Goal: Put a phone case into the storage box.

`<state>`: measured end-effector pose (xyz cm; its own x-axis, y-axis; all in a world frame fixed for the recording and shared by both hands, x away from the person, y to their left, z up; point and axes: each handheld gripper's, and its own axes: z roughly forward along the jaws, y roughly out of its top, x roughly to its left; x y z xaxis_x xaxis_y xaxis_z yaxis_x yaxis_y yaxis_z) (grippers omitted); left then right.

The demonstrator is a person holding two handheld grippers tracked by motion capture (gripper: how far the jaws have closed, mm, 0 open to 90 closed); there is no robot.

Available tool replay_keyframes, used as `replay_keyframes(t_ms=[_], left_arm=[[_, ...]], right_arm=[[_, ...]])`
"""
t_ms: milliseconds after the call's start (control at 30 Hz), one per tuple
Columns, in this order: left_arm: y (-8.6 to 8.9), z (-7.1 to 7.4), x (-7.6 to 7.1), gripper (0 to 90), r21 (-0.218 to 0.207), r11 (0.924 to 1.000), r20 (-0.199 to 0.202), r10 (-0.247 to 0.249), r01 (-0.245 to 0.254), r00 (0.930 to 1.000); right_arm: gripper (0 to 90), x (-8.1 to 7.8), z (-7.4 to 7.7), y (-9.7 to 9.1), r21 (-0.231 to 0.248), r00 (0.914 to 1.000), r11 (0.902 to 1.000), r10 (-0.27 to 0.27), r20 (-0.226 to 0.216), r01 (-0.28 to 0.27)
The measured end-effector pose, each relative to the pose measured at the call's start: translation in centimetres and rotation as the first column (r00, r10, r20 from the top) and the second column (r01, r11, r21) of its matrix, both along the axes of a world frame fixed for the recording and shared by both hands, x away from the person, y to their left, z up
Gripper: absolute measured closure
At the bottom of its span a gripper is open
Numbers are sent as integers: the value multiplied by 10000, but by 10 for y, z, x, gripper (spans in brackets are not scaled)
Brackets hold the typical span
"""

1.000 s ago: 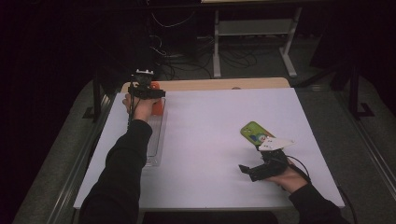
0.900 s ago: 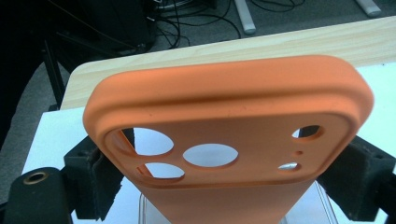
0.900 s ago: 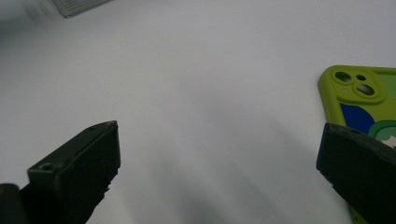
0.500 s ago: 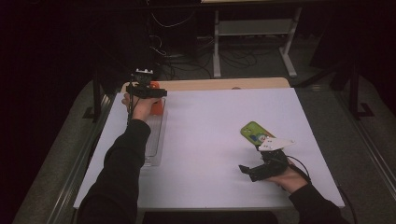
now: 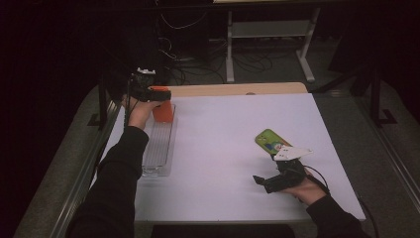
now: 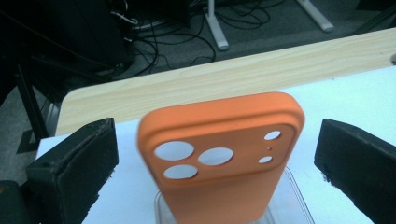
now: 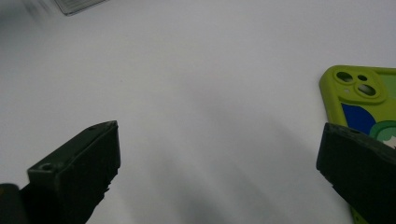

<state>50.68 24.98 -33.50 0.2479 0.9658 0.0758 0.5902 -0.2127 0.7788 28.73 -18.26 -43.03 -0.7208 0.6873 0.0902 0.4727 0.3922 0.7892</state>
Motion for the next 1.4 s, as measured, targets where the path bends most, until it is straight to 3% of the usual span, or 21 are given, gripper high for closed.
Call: replay_keyframes(t_ms=[200,367,500,600,733,900,1033,1200,1233,1267,1333,1367,1400], left_arm=[[9,15,-17,0,-5,9981,25,-616,617,9981],[15,19,-32,0,-333,9915,-18,-1257,1256,9921],[19,20,-47,0,-574,9797,-40,-1926,1921,9813],[18,19,-57,0,-758,9661,35,-2473,2469,9689],[13,17,-72,0,-747,9439,74,-3220,3217,9467],[0,13,-90,0,-1225,9085,255,-3995,3995,9164],[-13,10,-103,0,-1146,8841,201,-4538,4530,8909],[-32,6,-117,0,-1428,8549,319,-4997,4987,8656],[-36,5,-119,0,-1387,8455,380,-5158,5157,8559],[-40,3,-122,0,-1525,8400,365,-5217,5207,8523],[-47,-1,-127,0,-1459,8274,315,-5441,5424,8384],[-49,-3,-129,0,-1387,8187,234,-5599,5573,8283],[-54,-6,-132,0,-1524,8141,253,-5636,5603,8257]], right_arm=[[0,0,0,0,-22,10000,10000,6,25,-6],[0,0,0,1,-58,10000,10000,23,-50,-23],[0,1,0,1,-35,10000,10000,3,-74,-3],[0,1,0,2,-61,10000,10000,-11,-55,11],[0,2,1,3,-55,10000,10000,15,-48,-15],[0,1,1,4,-107,9999,9999,51,-118,-52],[0,2,2,5,-60,10000,9999,81,-39,-81],[0,1,3,5,-100,9999,9999,123,-79,-124],[0,1,3,6,-99,9999,9999,130,-54,-131],[0,1,3,6,-83,9999,9998,161,8,-161],[0,0,3,6,-115,9997,9997,230,-29,-230],[0,-1,3,6,-134,9997,9996,242,-65,-243],[0,-1,3,6,-124,9997,9996,241,-53,-242]])
